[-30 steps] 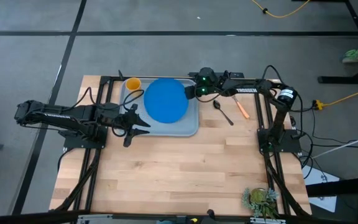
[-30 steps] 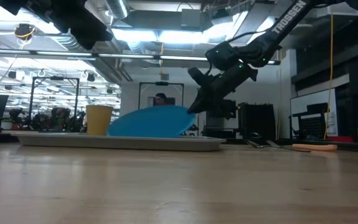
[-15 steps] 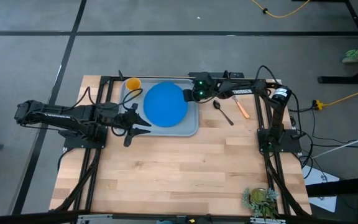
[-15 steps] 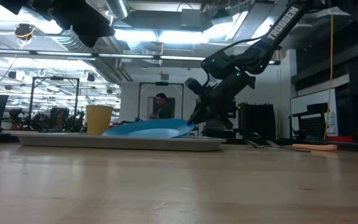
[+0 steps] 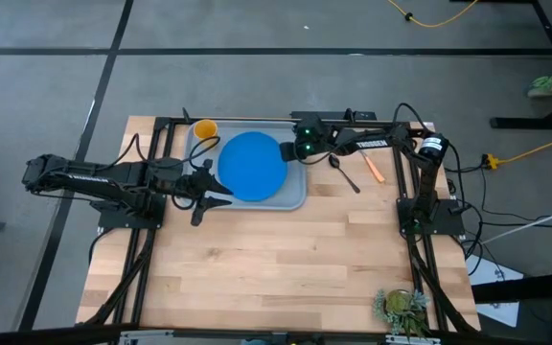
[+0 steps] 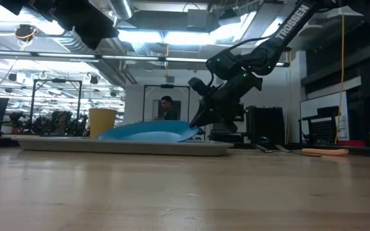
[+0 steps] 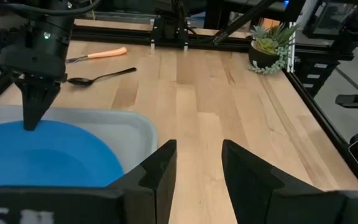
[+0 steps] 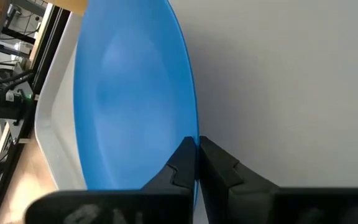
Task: Pick and place plate/cup/fork/spoon on tray
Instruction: Put the blue plate on the gray tray
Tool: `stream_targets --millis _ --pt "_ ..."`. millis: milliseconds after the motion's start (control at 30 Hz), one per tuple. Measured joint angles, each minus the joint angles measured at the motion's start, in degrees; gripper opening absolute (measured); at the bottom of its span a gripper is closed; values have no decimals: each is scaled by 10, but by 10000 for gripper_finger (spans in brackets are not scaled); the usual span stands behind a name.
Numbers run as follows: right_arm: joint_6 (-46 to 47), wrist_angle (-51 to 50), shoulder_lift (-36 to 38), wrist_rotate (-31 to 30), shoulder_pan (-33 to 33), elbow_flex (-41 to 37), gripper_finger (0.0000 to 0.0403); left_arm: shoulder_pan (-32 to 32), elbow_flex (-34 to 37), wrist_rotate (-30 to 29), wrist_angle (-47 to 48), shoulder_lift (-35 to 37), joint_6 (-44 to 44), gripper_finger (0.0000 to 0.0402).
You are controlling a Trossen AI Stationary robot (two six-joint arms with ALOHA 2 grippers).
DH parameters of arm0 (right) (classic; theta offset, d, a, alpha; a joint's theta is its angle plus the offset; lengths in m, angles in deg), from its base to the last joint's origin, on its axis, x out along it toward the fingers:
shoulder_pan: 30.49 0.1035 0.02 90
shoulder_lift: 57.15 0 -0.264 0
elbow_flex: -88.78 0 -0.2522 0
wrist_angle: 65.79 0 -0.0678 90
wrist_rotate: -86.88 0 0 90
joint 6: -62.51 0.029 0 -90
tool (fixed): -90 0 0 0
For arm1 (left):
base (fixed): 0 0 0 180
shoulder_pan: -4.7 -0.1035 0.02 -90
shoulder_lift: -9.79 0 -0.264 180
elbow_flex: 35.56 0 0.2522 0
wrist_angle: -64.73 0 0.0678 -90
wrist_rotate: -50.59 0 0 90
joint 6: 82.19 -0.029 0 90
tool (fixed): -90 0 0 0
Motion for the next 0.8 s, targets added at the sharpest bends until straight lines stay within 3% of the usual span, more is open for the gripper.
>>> stream_targets --millis 567,800 --pt "0 1 0 0 0 0 14 0 0 0 0 0 0 122" --pt "45 20 0 -6 3 -1 14 0 0 0 0 0 0 122"
